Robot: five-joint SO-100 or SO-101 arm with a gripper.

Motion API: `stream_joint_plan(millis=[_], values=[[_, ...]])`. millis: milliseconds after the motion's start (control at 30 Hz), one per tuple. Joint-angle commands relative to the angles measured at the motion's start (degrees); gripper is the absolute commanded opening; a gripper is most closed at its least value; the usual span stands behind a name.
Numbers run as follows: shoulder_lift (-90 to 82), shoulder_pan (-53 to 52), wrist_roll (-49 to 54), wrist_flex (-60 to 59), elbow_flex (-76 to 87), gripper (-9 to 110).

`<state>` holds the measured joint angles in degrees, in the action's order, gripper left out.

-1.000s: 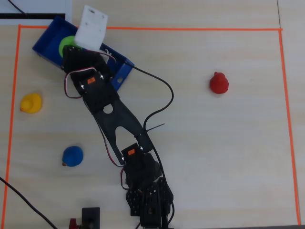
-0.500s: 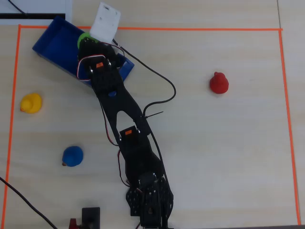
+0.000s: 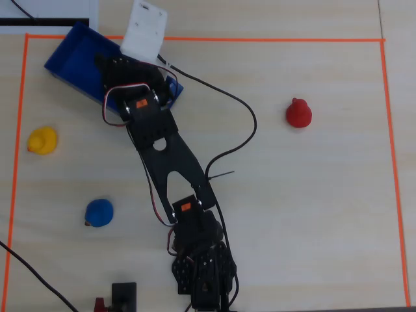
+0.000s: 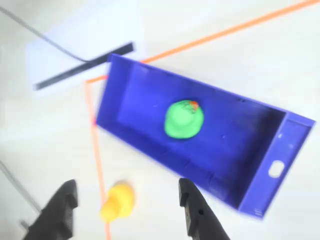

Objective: Grasp green duck and put it into box.

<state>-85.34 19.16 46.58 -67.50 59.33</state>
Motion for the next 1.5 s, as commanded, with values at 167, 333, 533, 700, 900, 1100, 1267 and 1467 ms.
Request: stream_joint_plan(millis=[167, 333, 533, 700, 900, 1100, 1267, 1467], values=[[-38.32, -2.90, 4.48, 12.48, 29.71, 0], [-60.82, -5.98, 14.94, 22.50, 58.62, 0], [-82.35, -10.72, 21.80, 24.96, 85.08, 0], [-97.12, -13.36, 24.61, 24.70, 102.57, 0], [-102.39, -13.54, 24.17, 21.80, 110.83, 0], [-104.33, -13.36, 26.37, 17.14, 117.86, 0], [-104.33, -13.01, 27.69, 5.19, 118.83, 0], [-104.33, -14.06, 28.56, -7.65, 118.83, 0]])
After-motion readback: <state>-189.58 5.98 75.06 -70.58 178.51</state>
